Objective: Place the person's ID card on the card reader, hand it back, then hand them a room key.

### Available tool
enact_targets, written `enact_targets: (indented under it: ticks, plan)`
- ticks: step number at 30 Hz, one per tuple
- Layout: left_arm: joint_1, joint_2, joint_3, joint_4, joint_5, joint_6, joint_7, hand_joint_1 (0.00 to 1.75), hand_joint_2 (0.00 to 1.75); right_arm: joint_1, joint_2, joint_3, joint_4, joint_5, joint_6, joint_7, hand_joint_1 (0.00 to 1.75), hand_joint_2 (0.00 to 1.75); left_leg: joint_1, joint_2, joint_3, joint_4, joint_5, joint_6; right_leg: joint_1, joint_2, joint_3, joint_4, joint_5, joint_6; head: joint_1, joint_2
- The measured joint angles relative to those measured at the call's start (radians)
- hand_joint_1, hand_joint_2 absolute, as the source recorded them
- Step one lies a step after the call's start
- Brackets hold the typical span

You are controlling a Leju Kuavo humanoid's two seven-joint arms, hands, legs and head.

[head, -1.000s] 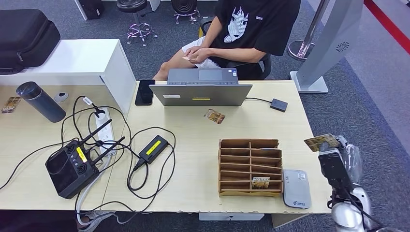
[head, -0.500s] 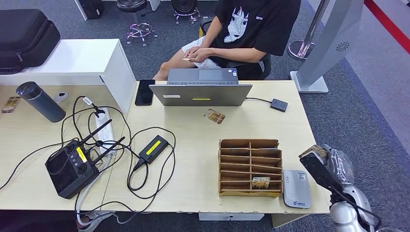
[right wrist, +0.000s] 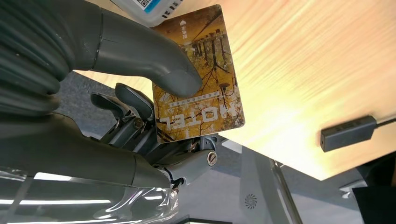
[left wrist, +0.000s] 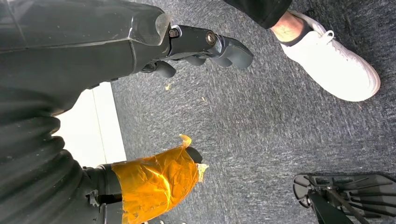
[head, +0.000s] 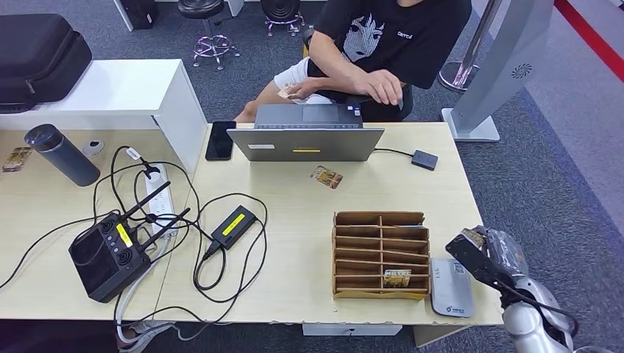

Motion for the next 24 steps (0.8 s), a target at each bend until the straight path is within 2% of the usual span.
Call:
enact_targets:
  ticks: [7,15,20,24]
  plan:
    - [0.0,0.001,0.0,0.0,-0.007,0.0,0.0,0.0,1.75,-0.005,-0.017,0.021,0.013,0.012,0.002,0.016,1.75,1.75,0.0,0.0,0.0,0.0,0.0,0.0,0.0,0.0,0.0,0.0,0.0,0.0,0.0,0.0]
    - [0.0,0.001,0.0,0.0,-0.017,0.0,0.0,0.0,1.75,0.011,-0.015,0.022,-0.042,0.0,-0.104,-0.019,1.75,1.75,0.0,0.0,0.0,0.0,0.0,0.0,0.0,0.0,0.0,0.0,0.0,0.0,0.0,0.0]
    - [0.001,-0.001,0.0,0.0,-0.026,0.0,0.0,0.0,1.75,0.041,0.014,0.011,-0.147,-0.031,-0.206,-0.077,1.75,1.75,0.0,0.0,0.0,0.0,0.0,0.0,0.0,0.0,0.0,0.0,0.0,0.0,0.0,0.0]
    - [0.0,-0.003,0.0,0.0,-0.031,0.0,0.0,0.0,1.75,0.061,0.052,0.009,-0.263,-0.057,-0.237,-0.112,1.75,1.75,0.0,0.0,0.0,0.0,0.0,0.0,0.0,0.0,0.0,0.0,0.0,0.0,0.0,0.0]
